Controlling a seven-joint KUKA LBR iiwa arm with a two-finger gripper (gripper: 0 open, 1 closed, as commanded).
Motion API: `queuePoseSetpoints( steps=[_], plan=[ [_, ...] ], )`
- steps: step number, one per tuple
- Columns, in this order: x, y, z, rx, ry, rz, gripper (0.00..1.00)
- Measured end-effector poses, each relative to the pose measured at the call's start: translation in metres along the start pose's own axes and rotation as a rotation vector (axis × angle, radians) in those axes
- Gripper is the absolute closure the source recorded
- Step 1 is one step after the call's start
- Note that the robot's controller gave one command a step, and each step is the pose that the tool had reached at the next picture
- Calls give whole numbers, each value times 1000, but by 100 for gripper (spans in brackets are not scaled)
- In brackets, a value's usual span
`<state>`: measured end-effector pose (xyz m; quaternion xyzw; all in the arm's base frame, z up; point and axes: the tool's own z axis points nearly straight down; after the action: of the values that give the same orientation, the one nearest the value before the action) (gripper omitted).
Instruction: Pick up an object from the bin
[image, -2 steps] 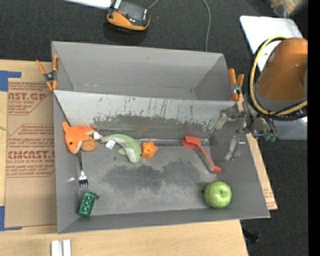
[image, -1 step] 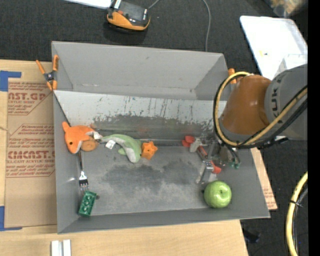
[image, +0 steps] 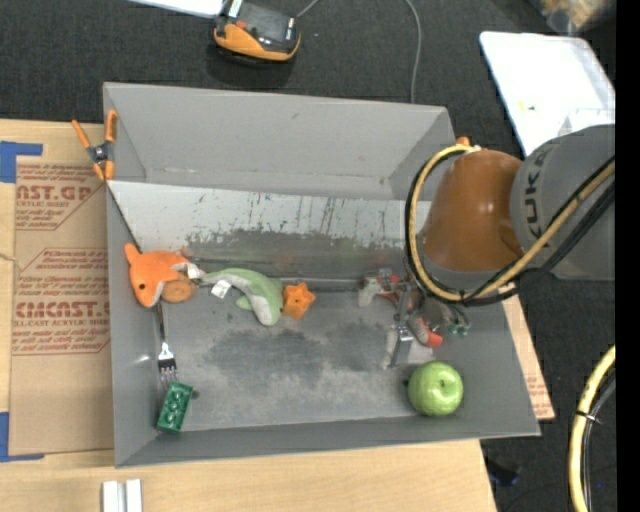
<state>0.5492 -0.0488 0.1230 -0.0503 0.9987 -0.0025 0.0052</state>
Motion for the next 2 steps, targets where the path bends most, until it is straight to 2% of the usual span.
queuePoseSetpoints(
  steps=[1, 2],
  plan=[
    [-31, 85, 17, -6, 5, 38, 0],
    [-25, 61, 41, -1, -4, -74, 0]
  ],
)
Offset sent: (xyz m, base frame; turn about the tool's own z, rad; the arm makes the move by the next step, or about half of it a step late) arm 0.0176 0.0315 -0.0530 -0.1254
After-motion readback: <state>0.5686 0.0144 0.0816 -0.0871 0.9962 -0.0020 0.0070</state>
